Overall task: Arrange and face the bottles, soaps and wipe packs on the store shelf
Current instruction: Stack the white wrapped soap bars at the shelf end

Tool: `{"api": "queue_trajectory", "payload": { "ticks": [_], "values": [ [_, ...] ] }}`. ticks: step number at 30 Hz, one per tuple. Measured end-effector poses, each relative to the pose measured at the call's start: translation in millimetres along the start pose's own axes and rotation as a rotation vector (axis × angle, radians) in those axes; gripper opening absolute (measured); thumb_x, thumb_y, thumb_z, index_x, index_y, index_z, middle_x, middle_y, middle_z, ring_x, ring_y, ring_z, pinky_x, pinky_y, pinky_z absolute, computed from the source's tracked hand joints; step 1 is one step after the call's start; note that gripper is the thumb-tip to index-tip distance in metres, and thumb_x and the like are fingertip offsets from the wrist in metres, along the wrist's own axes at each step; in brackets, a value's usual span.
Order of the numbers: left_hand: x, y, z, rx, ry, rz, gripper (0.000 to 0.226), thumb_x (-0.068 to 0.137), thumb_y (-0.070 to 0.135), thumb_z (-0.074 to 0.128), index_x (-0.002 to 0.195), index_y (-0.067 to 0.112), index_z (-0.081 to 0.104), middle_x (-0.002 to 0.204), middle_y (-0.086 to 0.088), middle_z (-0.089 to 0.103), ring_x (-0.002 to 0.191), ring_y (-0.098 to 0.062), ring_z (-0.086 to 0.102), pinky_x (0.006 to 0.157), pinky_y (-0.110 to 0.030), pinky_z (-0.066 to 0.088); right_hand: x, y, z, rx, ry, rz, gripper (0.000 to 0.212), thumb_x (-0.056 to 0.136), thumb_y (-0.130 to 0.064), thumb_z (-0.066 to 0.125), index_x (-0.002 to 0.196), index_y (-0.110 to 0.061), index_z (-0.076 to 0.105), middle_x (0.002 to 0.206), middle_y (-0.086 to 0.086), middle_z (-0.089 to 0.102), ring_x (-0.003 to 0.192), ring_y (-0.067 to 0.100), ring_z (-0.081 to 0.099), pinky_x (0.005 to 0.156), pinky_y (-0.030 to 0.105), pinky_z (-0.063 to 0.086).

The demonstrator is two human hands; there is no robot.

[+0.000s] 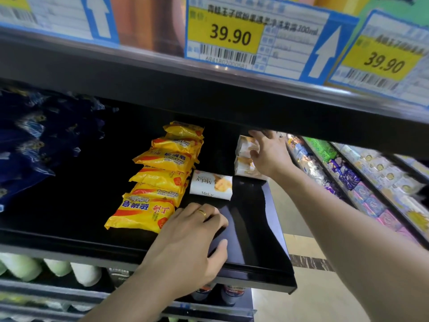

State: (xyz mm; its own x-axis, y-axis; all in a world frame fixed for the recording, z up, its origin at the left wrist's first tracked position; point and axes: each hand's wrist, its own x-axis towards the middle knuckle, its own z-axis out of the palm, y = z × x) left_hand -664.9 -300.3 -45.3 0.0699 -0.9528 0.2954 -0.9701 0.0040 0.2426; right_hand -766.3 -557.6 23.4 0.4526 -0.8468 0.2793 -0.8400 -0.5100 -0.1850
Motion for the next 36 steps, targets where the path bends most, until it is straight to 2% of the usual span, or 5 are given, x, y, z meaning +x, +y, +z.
{"api": "queue_trajectory", "payload": {
  "ticks": [14, 16, 25, 32, 36],
  "values": [
    [-2, 0, 3, -0.050, 0.067, 0.000, 0.042, 0.092, 0.055, 0.042, 0.121, 0.035, 0.064, 0.116, 0.018, 0.062, 0.109, -0.009, 0.056, 0.091, -0.028, 0.050, -35, 9, 19, 0.121, 0.196, -0.176, 0.046, 0.101, -0.022, 0.062, 0.145, -0.031, 0.056, 0.140, 0.000, 0.057, 0.128, 0.028, 0.049, 0.102, 0.016, 0.025],
    [-4, 2, 0, -0.103, 0.084, -0.016, 0.045, 0.095, 0.056, 0.039, 0.127, 0.035, 0.062, 0.121, 0.019, 0.063, 0.114, -0.006, 0.056, 0.093, -0.027, 0.050, -76, 4, 13, 0.213, 0.216, -0.229, 0.047, 0.101, -0.021, 0.062, 0.146, -0.032, 0.056, 0.143, -0.002, 0.055, 0.130, 0.025, 0.047, 0.108, 0.027, 0.037],
    [-8, 16, -31, -0.825, 0.233, -0.339, 0.051, 0.088, 0.071, 0.043, 0.132, 0.045, 0.051, 0.100, 0.030, 0.068, 0.100, 0.012, 0.061, 0.076, -0.006, 0.048, -220, -26, 13, 0.363, 0.323, -0.321, 0.062, 0.093, -0.011, 0.070, 0.147, -0.037, 0.052, 0.149, -0.008, 0.047, 0.139, 0.024, 0.041, 0.108, 0.029, 0.040],
    [-13, 12, -41, -1.243, 0.111, -0.423, 0.056, 0.072, 0.039, 0.076, 0.126, 0.033, 0.060, 0.100, 0.008, 0.079, 0.091, -0.012, 0.077, 0.076, -0.030, 0.061, -245, -38, 13, 0.656, 0.407, -0.239, 0.091, 0.080, -0.022, 0.087, 0.155, -0.033, 0.038, 0.153, -0.013, 0.039, 0.141, 0.020, 0.044, 0.104, 0.041, 0.051],
    [-21, 6, -45, -1.304, 0.107, -0.341, 0.032, 0.089, 0.019, 0.068, 0.120, 0.025, 0.067, 0.086, 0.007, 0.078, 0.082, -0.006, 0.074, 0.069, -0.016, 0.054, -246, -31, -2, 0.772, 0.297, -0.248, 0.097, 0.078, -0.022, 0.086, 0.158, -0.028, 0.032, 0.156, -0.007, 0.036, 0.143, 0.023, 0.044, 0.107, 0.038, 0.050]
  ]
}}
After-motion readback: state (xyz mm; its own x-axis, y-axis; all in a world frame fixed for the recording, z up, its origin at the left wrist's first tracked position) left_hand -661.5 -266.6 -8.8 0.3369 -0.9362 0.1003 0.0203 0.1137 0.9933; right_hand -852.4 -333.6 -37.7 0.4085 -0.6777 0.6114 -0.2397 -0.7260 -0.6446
